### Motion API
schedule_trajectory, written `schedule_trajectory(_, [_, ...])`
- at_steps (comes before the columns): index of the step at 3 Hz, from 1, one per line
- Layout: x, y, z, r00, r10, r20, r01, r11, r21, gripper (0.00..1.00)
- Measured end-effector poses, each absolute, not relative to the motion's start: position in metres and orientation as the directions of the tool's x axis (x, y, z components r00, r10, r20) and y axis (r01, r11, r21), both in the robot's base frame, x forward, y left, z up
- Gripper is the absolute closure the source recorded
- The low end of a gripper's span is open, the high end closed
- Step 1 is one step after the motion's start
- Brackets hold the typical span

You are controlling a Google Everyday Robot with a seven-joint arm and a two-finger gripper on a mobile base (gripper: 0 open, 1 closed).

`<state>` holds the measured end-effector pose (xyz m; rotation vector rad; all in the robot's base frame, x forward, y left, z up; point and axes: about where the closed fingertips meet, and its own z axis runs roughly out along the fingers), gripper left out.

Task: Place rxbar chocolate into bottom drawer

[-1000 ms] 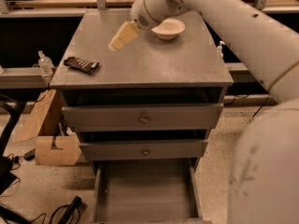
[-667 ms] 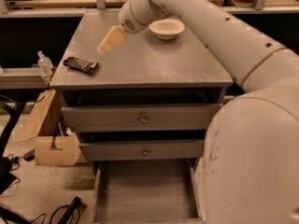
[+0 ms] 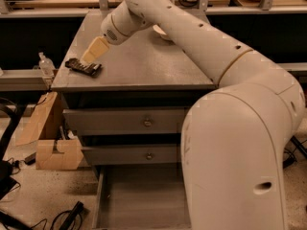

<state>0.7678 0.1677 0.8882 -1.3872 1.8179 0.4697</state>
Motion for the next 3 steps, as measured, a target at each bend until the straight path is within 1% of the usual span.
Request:
schedule_trajectory(1, [0.764, 0.191, 0.864, -0.143, -0.643, -0.753, -0.938, 0.331, -0.105, 0.0])
schedule_trajectory(2, [0.76, 0.201, 0.845, -0.167, -0.659, -0.734, -0.94, 0.332, -0.084, 0.0])
schedule_trajectory(3, [0.758, 0.204, 0.826, -0.181, -0.688, -0.702, -0.936, 0.34, -0.092, 0.18])
